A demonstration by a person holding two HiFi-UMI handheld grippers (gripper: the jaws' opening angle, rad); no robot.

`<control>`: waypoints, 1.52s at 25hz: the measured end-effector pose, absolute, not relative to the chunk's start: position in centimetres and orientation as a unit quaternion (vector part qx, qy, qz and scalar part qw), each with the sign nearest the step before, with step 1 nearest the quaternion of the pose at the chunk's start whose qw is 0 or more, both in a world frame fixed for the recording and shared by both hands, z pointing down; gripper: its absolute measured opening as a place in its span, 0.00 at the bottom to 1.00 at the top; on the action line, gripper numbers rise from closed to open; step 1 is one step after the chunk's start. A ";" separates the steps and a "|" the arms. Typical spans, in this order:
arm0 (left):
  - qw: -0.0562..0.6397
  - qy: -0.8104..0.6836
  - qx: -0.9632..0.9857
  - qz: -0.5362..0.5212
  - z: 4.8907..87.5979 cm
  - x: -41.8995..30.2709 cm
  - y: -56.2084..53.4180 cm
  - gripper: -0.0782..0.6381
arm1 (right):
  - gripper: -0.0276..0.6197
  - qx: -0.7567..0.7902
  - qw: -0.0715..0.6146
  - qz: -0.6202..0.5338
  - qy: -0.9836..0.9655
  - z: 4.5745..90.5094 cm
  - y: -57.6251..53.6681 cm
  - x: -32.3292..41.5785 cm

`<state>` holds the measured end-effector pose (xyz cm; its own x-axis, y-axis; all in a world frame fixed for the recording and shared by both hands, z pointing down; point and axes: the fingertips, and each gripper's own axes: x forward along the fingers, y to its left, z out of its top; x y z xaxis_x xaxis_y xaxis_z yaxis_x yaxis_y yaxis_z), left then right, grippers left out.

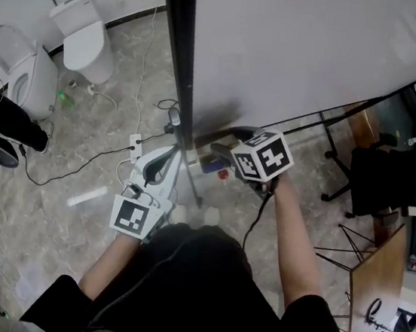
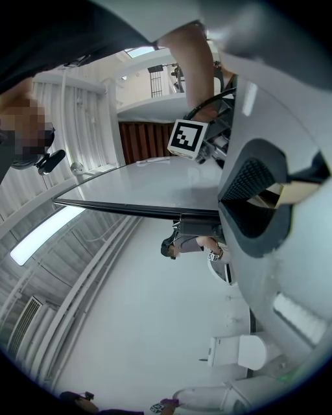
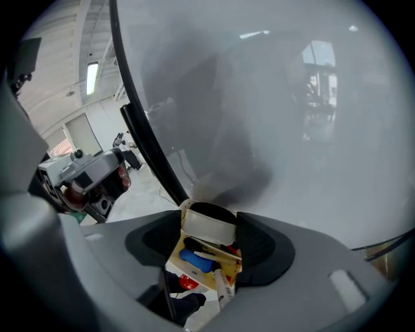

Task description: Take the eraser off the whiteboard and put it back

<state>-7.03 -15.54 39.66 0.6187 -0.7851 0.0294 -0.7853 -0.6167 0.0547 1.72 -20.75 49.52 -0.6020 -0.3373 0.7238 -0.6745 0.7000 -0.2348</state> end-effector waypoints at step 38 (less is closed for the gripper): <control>0.011 -0.437 0.899 -0.014 37.6 -6.5 -14.7 0.12 | 0.45 0.408 0.234 0.133 -0.873 42.4 -18.3 4.9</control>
<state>-6.53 -14.71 37.58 0.6180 -0.7861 -0.0157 -0.7855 -0.6181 0.0311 4.88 -18.29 42.44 -0.5581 -0.6489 0.5172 -0.7735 0.6325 -0.0411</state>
